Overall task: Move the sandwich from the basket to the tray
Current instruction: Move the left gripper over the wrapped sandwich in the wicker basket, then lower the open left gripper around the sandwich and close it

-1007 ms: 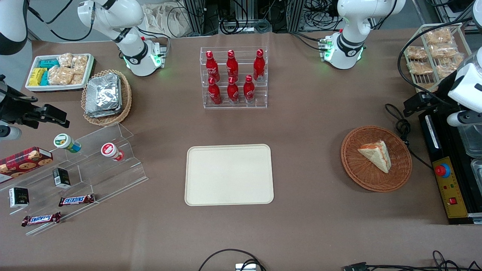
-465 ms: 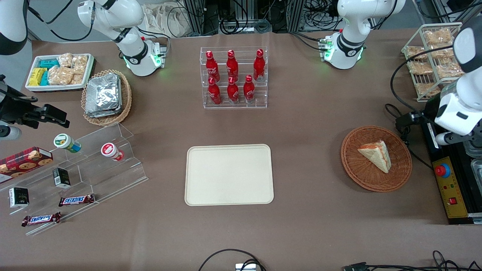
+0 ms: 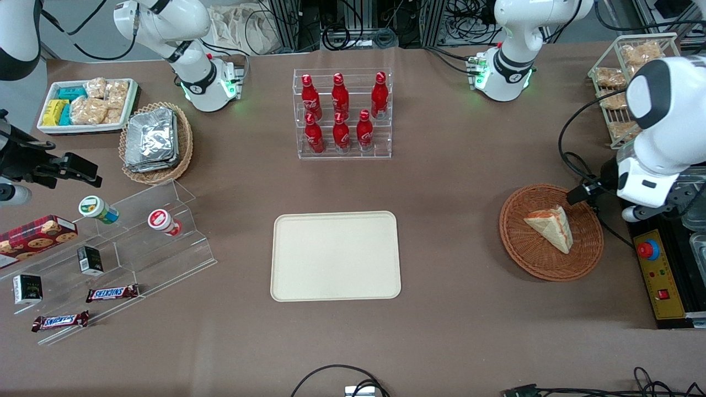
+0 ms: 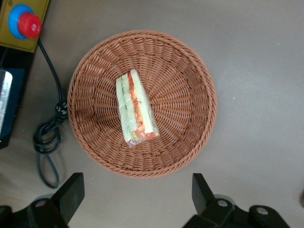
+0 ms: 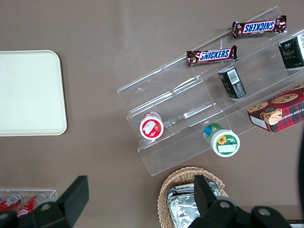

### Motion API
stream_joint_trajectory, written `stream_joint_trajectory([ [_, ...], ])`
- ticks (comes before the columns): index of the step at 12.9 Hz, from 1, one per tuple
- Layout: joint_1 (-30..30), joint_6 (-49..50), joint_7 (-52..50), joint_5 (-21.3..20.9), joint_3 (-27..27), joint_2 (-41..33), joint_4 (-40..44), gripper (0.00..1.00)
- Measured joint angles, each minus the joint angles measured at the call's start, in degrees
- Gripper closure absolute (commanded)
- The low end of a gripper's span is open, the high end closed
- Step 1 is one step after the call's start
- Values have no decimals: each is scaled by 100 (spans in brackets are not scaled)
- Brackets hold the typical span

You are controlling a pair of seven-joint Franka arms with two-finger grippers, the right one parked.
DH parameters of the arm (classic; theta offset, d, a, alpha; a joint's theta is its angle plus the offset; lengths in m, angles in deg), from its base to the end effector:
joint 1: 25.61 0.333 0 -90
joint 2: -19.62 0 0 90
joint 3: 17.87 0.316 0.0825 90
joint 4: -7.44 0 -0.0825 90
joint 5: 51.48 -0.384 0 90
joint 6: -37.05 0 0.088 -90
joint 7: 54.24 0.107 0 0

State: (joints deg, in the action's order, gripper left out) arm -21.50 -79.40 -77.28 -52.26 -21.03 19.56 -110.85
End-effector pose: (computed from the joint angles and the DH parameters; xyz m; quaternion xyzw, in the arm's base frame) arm 0.5441 0.0098 0.4305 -0.9787 -0.2047 0.0141 0.0089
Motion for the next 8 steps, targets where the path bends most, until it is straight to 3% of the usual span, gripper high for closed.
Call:
stream_joint_trajectory([
  [8,331,-2190,-647,16,27,113,-1530,0],
])
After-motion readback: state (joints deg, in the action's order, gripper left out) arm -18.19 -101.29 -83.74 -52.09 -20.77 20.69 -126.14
